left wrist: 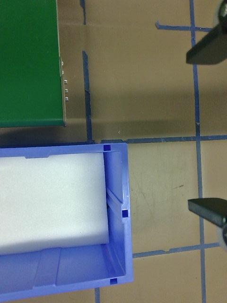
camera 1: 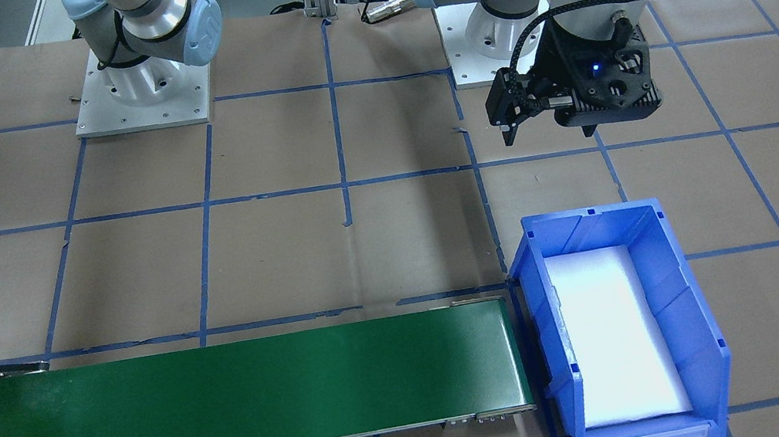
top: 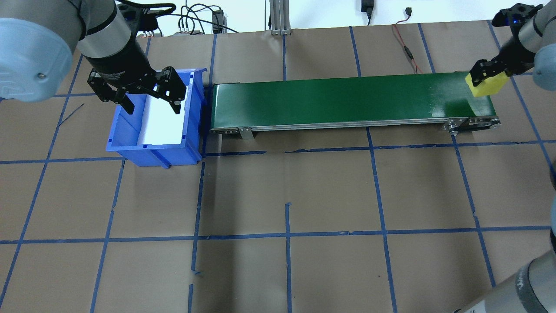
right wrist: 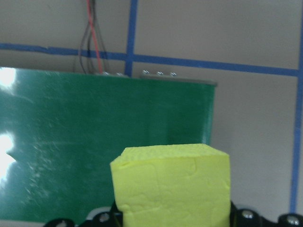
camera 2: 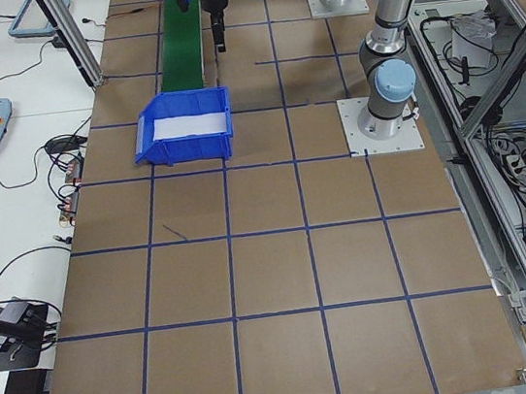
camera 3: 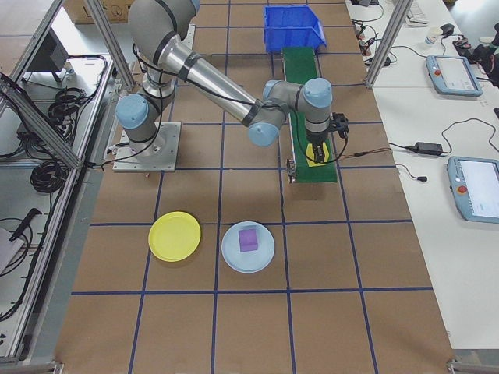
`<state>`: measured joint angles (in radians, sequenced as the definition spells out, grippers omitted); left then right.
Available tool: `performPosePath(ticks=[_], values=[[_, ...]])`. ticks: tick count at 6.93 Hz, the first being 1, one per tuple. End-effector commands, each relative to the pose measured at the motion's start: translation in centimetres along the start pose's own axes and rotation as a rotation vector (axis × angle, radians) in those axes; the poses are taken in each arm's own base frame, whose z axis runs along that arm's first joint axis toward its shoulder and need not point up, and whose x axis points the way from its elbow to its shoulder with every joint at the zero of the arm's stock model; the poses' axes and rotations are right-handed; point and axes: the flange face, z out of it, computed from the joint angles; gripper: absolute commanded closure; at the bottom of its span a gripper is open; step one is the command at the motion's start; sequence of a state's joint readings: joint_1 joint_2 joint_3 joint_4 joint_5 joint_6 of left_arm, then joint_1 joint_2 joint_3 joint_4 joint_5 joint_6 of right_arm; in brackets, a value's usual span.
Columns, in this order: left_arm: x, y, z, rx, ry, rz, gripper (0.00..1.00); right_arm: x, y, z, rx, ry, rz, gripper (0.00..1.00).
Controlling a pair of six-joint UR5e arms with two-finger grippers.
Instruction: Move block left to right into plate
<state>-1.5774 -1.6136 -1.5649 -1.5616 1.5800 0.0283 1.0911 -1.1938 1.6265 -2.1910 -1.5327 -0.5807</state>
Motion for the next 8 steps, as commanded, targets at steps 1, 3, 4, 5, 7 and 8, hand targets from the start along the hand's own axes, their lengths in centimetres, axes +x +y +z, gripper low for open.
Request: performPosePath(ticks=[1, 3, 4, 5, 7, 8], values=[[0.0, 0.0, 0.0, 0.000, 0.000, 0.003, 0.00, 9.6, 8.6, -2.6, -0.077, 0.066, 0.015, 0.84], [0.0, 0.0, 0.1, -0.001, -0.001, 0.003, 0.00, 14.9, 20.6, -1.6, -0.159, 0.014, 0.060, 0.83], [-0.1, 0.0, 0.0, 0.000, -0.001, 0.003, 0.00, 16.8, 26.1, -1.1, -0.186, -0.013, 0.086, 0.84], [-0.1, -0.1, 0.1, 0.000, -0.001, 0.002, 0.00, 18.5, 32.0, -1.3, -0.204, -0.029, 0.153, 0.84], [-0.1, -0.1, 0.1, -0.002, -0.001, 0.002, 0.00, 18.1, 37.5, -0.4, -0.224, -0.077, 0.219, 0.84], [-0.1, 0.0, 0.0, 0.000, -0.003, 0.005, 0.00, 18.5, 40.1, 0.1, -0.230, -0.095, 0.266, 0.84]])
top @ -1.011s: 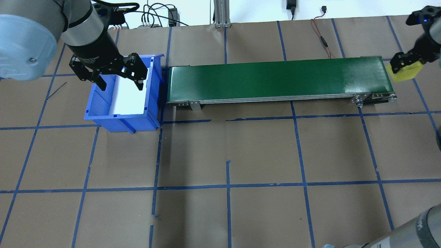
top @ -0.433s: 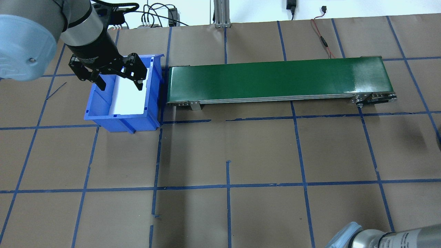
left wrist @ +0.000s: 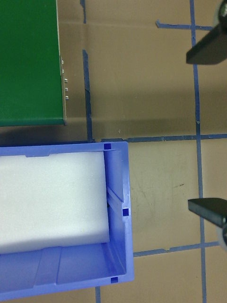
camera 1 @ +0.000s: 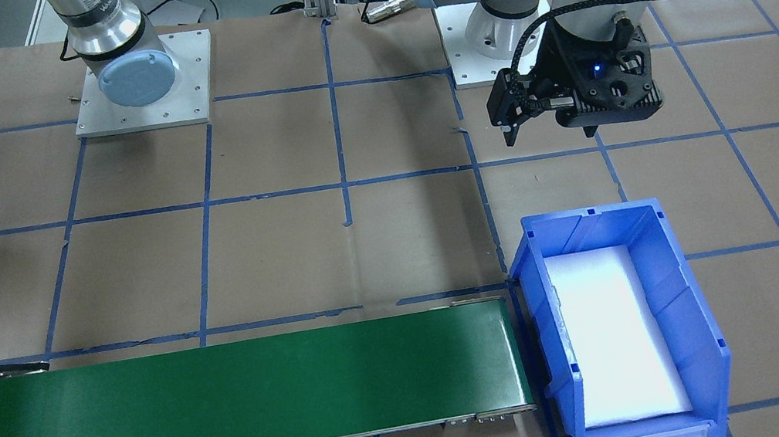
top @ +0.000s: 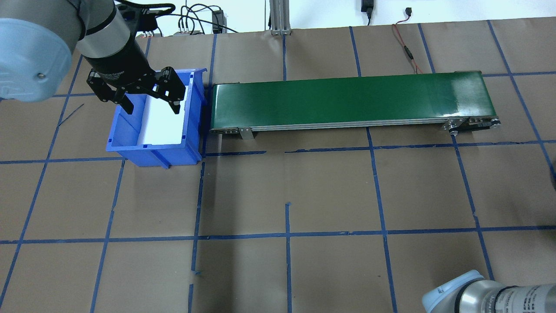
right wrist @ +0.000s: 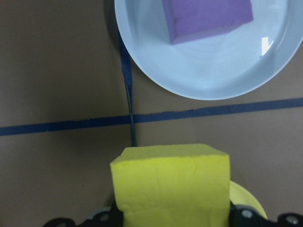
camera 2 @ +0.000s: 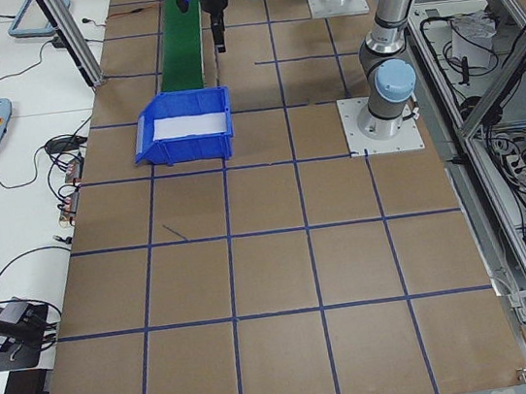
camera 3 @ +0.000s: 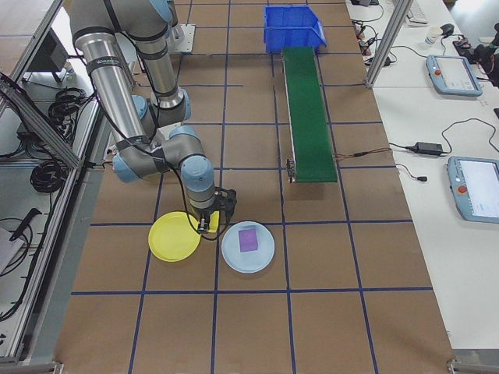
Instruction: Move block left to right into plate
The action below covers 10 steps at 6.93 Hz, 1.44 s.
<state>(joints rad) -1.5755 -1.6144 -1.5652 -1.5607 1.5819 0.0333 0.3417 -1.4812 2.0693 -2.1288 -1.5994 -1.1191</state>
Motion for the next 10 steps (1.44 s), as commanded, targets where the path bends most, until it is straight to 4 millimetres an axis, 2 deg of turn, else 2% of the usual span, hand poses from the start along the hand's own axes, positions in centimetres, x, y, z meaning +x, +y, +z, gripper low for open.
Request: performPosePath(ticks=[1, 2, 3, 4, 5, 6, 7, 8, 9, 10], values=[[0.1, 0.0, 0.0, 0.000, 0.000, -0.001, 0.00, 1.7, 4.5, 1.9, -0.008, -0.044, 0.077, 0.84], [0.0, 0.0, 0.0, 0.000, 0.000, 0.000, 0.00, 1.9, 5.1, 2.3, -0.011, -0.051, 0.092, 0.78], [0.0, 0.0, -0.1, 0.002, 0.000, 0.000, 0.00, 2.0, 4.9, 2.3, 0.001, -0.046, 0.107, 0.63], [0.1, -0.1, -0.2, 0.003, -0.001, 0.002, 0.00, 2.4, 5.0, 1.8, -0.008, -0.033, 0.158, 0.25], [0.1, 0.0, -0.4, 0.008, -0.001, 0.002, 0.00, 2.5, 5.0, 1.7, -0.010, -0.029, 0.195, 0.00], [0.1, -0.1, -0.1, 0.003, 0.000, -0.001, 0.00, 2.4, 5.0, 1.6, -0.025, -0.024, 0.199, 0.00], [0.2, 0.0, -0.4, 0.008, 0.000, 0.002, 0.00, 2.4, 4.4, 0.6, -0.015, -0.008, 0.204, 0.00], [0.1, -0.1, -1.0, 0.020, -0.002, 0.005, 0.00, 0.8, 1.0, -1.2, 0.011, 0.022, 0.176, 0.00], [0.1, 0.0, -0.8, 0.017, -0.002, 0.005, 0.00, -3.1, -5.4, -4.2, 0.032, 0.078, 0.060, 0.00], [0.1, 0.0, -0.7, 0.016, -0.002, 0.003, 0.00, -7.6, -9.8, -6.3, 0.036, 0.074, 0.006, 0.00]])
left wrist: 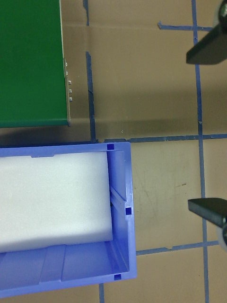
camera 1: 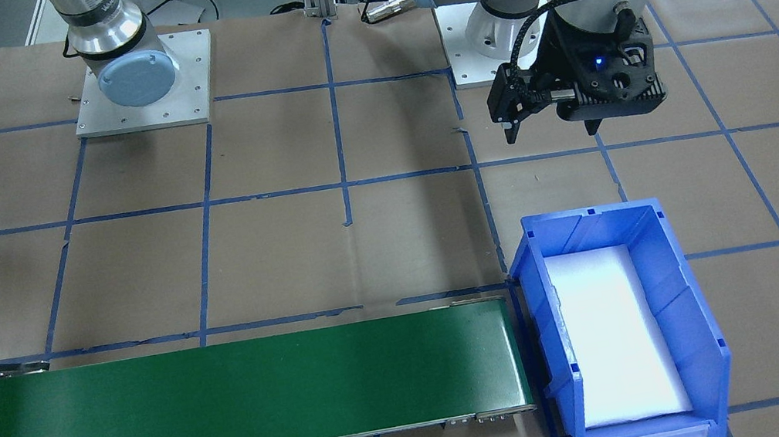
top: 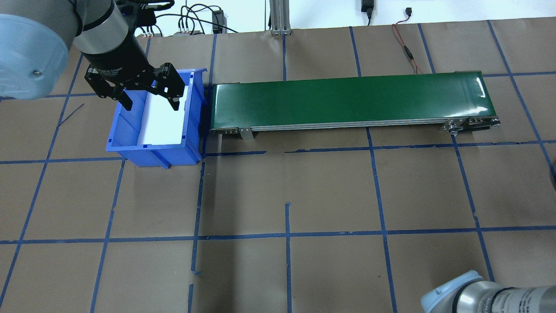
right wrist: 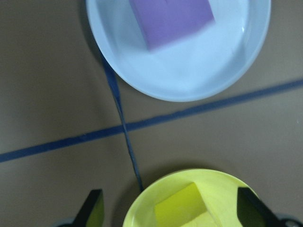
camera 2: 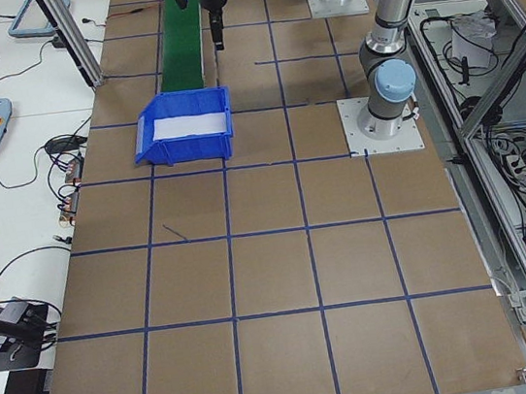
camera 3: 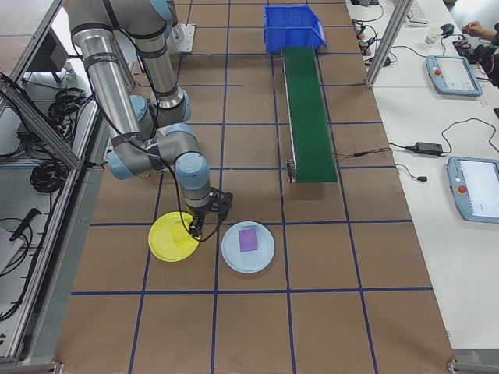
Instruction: Move block left to right into plate
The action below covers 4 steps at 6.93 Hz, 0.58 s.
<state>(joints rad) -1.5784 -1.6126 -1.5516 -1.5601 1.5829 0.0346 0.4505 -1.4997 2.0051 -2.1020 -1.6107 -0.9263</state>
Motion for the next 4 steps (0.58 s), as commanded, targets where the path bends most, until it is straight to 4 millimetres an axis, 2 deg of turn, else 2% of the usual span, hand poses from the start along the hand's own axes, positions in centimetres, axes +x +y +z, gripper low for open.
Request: performPosePath(ticks=[1, 2, 3, 4], values=[[-0.1, 0.0, 0.1, -0.002, 0.000, -0.002, 0.00, -10.2, -7.3, -3.5, -0.020, -0.026, -0.070, 0.00], [0.0, 0.1, 0.3, -0.006, 0.000, -0.005, 0.00, -16.6, -9.7, -4.7, -0.042, -0.038, -0.065, 0.00], [0.1, 0.2, 0.2, -0.005, -0.002, -0.002, 0.00, -24.6, -12.2, -7.5, -0.026, -0.018, -0.108, 0.00], [0.1, 0.2, 0.5, -0.009, 0.000, -0.010, 0.00, -30.4, -13.0, -10.6, -0.046, -0.026, -0.099, 0.00]])
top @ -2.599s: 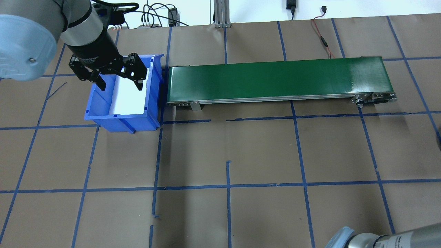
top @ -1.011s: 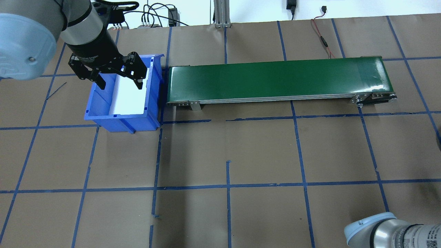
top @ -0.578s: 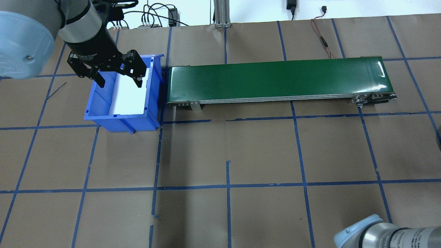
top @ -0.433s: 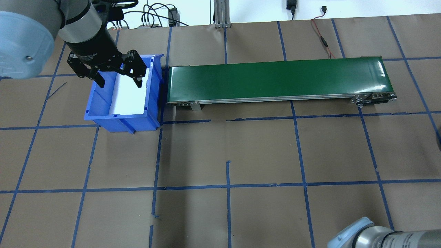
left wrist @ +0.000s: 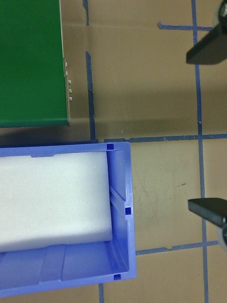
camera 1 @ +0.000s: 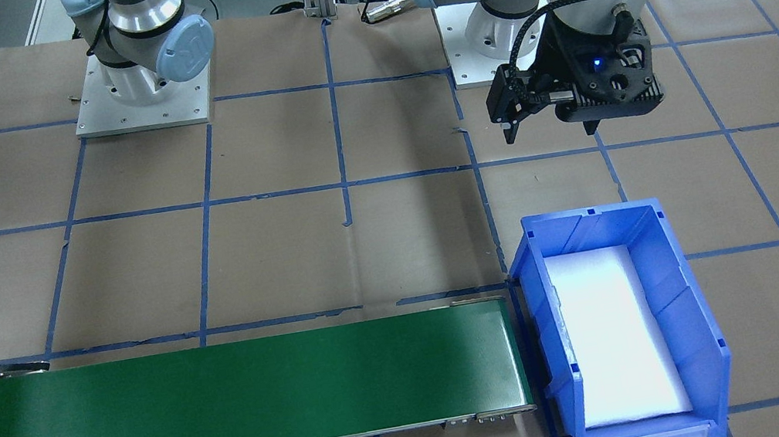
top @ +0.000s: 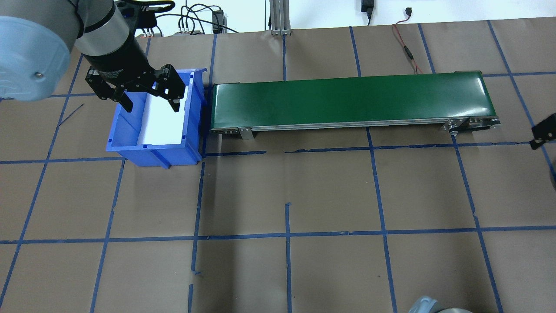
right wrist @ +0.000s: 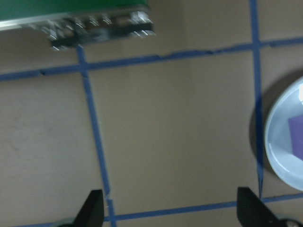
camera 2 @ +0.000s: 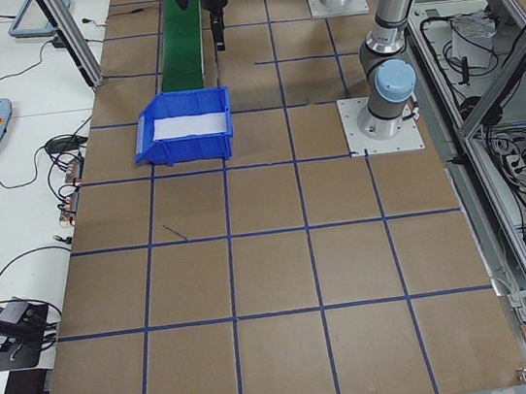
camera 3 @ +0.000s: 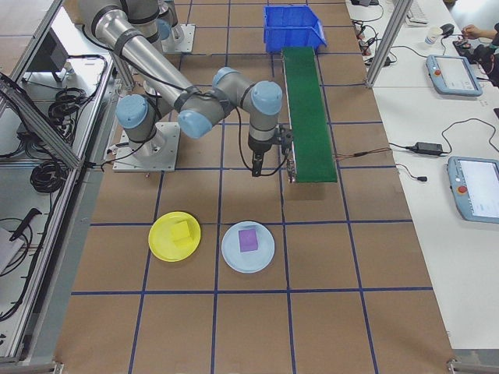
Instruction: Move block left to right into plate
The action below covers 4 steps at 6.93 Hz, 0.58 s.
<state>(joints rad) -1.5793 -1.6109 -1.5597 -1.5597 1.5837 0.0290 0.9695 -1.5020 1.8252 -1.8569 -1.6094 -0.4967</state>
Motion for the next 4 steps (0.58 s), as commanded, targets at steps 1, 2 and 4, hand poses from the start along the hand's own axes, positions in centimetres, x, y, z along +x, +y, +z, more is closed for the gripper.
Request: performPosePath(ticks=[1, 2, 4], values=[[0.0, 0.0, 0.1, 0.000, 0.001, -0.004, 0.00, -11.7, -2.4, -6.6, -0.022, -0.003, -0.042, 0.00], [0.0, 0.0, 0.1, 0.000, 0.002, -0.002, 0.00, -14.3, -1.6, -9.4, -0.039, -0.011, -0.068, 0.00], [-0.2, 0.0, 0.2, -0.002, 0.002, -0.001, 0.00, -23.4, 1.4, -13.6, 0.011, 0.012, -0.141, 0.00]])
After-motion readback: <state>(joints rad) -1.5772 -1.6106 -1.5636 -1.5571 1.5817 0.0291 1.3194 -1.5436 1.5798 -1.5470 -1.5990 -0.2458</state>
